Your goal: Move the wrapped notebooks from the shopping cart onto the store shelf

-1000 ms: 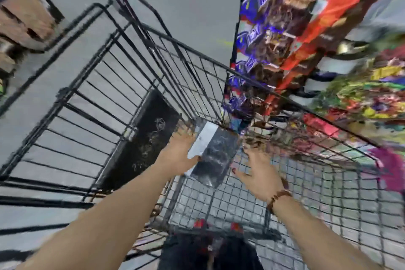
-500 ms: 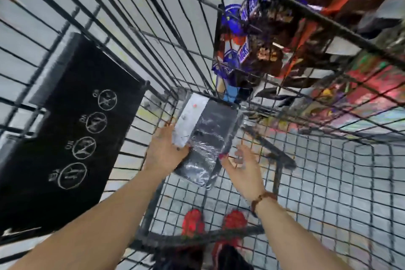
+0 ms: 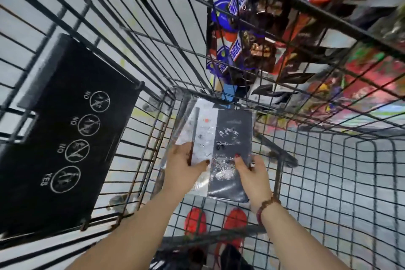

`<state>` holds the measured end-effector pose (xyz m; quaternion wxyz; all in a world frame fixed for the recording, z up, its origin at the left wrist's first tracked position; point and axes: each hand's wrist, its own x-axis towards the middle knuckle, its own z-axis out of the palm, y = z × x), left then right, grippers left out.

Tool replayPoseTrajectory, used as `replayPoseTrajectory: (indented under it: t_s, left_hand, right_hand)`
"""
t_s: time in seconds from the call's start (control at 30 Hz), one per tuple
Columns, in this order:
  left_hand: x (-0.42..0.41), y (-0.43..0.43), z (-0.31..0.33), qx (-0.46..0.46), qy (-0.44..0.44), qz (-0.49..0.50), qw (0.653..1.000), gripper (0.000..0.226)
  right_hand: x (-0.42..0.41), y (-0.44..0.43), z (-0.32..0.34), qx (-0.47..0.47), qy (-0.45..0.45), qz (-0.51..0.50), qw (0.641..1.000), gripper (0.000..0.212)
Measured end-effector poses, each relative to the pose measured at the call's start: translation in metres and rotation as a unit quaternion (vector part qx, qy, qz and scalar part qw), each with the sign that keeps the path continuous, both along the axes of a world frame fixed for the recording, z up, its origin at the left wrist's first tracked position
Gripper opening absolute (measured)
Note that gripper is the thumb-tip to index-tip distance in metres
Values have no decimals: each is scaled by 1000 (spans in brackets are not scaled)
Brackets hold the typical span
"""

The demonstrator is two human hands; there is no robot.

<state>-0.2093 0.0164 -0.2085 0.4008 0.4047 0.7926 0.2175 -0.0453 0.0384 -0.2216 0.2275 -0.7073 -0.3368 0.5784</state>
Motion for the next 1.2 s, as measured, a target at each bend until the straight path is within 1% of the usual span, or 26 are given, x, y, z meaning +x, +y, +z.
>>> replayPoseTrajectory:
  t_s: [0.07,0.13,0.17,0.27,0.3,0.37,0.43,0.5,0.6,0.67,0.73,0.8,0.87,0.93,1.0,1.07,1.1,1.17,1.2]
  left_hand:
    - [1,-4,1,0,-32,-40,999,41]
    - [-3,-3,0,20,-26,-59,998,40]
    - [-8,-1,-2,24,-13,-47,999,41]
    - [-28,6,-12,22,27,19,999,52]
    - [-34,7,-15,8,40,24,999,56]
    - [-42,7,-22,-26,33,19,999,57]
    - [-45,5,-27,-44,15,16,999,48]
    - [-43,3,-29,-40,12,18,999,42]
    - [-40,3,-29,-27,10,51,998,39]
    - [-38,3,-30,-17,5,68,998,30]
    - [-41,3,-31,-32,7,80,996,20]
    - [-45,4,-31,-64,-12,97,993,20]
    - [-47,5,-30,-77,-47,108,990,23]
    - [-47,2,-26,-72,-73,103,989,35]
    - [-46,-3,-24,-68,-96,97,988,54]
    - [-42,-8,-19,-72,-124,94,985,56]
    - [-39,-10,-15,-72,-124,86,986,55]
    - [-33,-15,-5,-62,-91,60,992,56]
    - [-30,-16,0,-51,-72,55,995,56]
  right_hand:
    - [12,-8,4,19,-17,-37,999,16]
    - [24,-16,10,51,-31,-69,996,11]
    - [32,-20,11,68,-44,-79,994,8]
    - [53,-24,13,106,-75,-107,986,10]
    - [59,-24,12,110,-79,-117,984,10]
    - [68,-21,9,115,-79,-126,982,10]
    - [71,-19,6,108,-74,-133,982,8]
    - [68,-22,1,88,-67,-126,986,7]
    - [58,-31,-6,75,-59,-104,990,5]
    - [53,-35,-8,72,-48,-108,990,3]
    - [53,-36,-8,64,-31,-111,991,11]
    - [56,-35,-2,49,-5,-104,993,20]
    - [61,-32,2,32,6,-93,995,28]
    - [65,-30,3,27,-1,-93,995,31]
    - [66,-29,4,26,-15,-95,995,31]
    - [64,-30,7,22,-35,-92,995,27]
    - [62,-32,8,21,-43,-93,994,24]
    - [57,-35,13,31,-70,-107,991,17]
    - [55,-36,17,41,-93,-115,988,16]
